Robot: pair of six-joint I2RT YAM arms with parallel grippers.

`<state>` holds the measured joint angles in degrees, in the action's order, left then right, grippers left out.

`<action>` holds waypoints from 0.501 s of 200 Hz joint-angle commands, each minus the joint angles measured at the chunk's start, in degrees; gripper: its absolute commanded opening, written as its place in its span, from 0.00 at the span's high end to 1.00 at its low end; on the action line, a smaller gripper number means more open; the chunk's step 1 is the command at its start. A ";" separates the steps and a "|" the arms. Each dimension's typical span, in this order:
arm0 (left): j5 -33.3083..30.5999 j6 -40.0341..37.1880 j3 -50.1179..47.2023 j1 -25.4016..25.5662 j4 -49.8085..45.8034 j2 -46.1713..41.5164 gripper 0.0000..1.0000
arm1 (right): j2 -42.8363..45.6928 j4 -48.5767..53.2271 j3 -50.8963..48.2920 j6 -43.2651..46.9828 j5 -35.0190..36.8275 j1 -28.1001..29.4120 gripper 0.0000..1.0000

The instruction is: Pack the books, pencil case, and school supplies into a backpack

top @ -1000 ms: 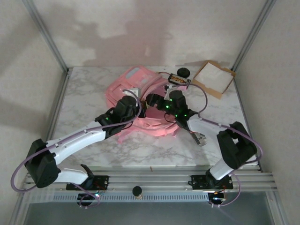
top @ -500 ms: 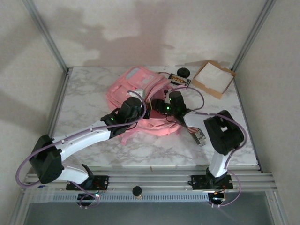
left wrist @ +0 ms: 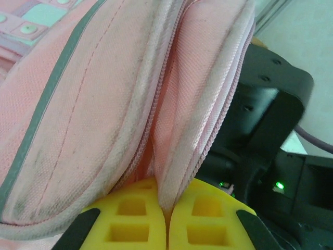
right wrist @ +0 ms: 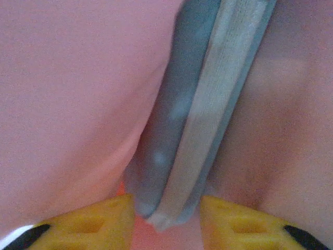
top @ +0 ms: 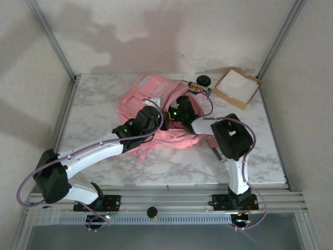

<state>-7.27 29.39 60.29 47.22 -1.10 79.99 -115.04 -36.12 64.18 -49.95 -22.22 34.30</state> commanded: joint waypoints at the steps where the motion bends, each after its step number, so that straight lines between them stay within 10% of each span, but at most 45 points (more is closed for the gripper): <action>1: 4.67 2.08 3.07 2.00 5.46 -0.45 0.90 | 9.49 2.39 -6.25 3.59 1.98 0.51 0.52; 25: 6.92 1.07 1.45 1.79 5.46 -1.67 0.59 | 21.29 8.79 -15.84 7.04 8.00 0.82 0.47; 100: 11.23 12.71 -13.70 -9.31 5.12 -13.68 0.42 | 59.92 33.57 -35.95 4.84 31.29 5.04 0.43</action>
<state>2.42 35.11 51.37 43.09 4.47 68.45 -63.59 -12.60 31.07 -44.25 0.34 37.36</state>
